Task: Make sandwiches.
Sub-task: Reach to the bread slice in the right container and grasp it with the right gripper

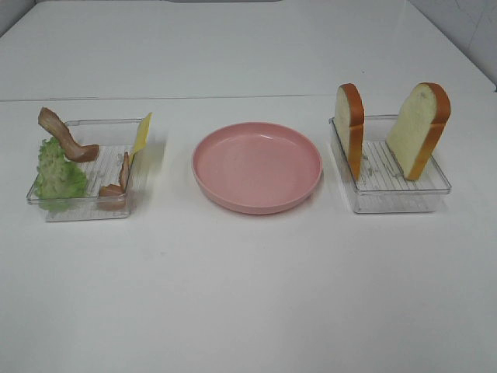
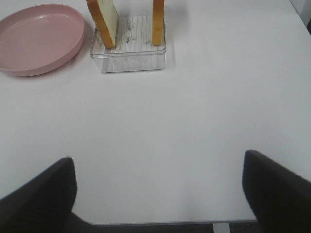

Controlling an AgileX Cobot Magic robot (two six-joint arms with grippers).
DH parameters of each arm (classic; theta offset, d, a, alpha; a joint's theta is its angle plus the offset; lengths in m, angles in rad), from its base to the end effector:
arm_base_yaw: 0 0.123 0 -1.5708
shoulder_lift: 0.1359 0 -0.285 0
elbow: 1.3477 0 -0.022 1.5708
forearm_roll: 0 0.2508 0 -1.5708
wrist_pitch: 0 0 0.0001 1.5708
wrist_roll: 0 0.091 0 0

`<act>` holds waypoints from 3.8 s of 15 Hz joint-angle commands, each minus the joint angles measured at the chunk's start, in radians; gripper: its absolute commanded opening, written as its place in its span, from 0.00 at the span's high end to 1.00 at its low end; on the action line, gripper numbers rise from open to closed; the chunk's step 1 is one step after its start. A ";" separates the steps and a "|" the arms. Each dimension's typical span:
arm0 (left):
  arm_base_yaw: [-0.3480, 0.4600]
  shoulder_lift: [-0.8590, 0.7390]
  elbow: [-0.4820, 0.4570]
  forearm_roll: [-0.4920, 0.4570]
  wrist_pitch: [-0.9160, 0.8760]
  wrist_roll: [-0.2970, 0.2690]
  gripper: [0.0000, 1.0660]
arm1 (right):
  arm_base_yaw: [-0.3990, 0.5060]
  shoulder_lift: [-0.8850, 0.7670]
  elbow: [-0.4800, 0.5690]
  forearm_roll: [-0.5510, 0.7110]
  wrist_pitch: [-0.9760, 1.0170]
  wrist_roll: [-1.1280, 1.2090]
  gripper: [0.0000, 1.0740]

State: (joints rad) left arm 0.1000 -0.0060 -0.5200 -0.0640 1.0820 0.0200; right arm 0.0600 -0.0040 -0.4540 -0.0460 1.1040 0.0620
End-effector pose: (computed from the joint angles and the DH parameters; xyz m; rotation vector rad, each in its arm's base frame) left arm -0.0086 -0.0060 0.2812 -0.0767 2.0365 -0.0012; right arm -0.0022 -0.0039 0.2611 0.0043 2.1287 0.0161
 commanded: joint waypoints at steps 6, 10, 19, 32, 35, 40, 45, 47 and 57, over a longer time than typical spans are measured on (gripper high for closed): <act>0.005 -0.013 0.002 -0.006 -0.006 0.001 0.15 | -0.003 -0.032 0.003 0.005 -0.004 0.002 0.17; 0.005 -0.013 0.002 -0.006 -0.006 0.001 0.15 | -0.003 -0.032 0.003 0.005 -0.004 0.002 0.17; 0.005 -0.013 0.002 -0.006 -0.006 0.001 0.15 | -0.003 -0.032 0.003 0.001 -0.004 0.001 0.17; 0.005 -0.013 0.002 -0.006 -0.006 0.001 0.15 | -0.003 0.447 -0.086 -0.058 -0.264 0.029 0.17; 0.005 -0.013 0.002 -0.006 -0.006 0.001 0.15 | -0.003 0.817 -0.214 -0.055 -0.279 -0.008 0.17; 0.005 -0.013 0.002 -0.006 -0.006 0.001 0.15 | -0.002 1.216 -0.539 0.002 -0.217 -0.032 0.18; 0.005 -0.013 0.002 -0.006 -0.006 0.001 0.15 | 0.187 1.573 -0.942 -0.067 -0.068 0.003 0.18; 0.005 -0.013 0.002 -0.006 -0.006 0.001 0.15 | 0.264 1.718 -1.098 -0.067 -0.044 0.005 0.18; 0.005 -0.013 0.002 -0.006 -0.006 0.001 0.15 | 0.299 2.026 -1.284 -0.101 -0.112 -0.008 0.19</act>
State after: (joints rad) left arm 0.1000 -0.0060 -0.5200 -0.0640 1.0810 0.0200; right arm 0.3590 2.0360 -1.7330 -0.1450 0.9770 0.0600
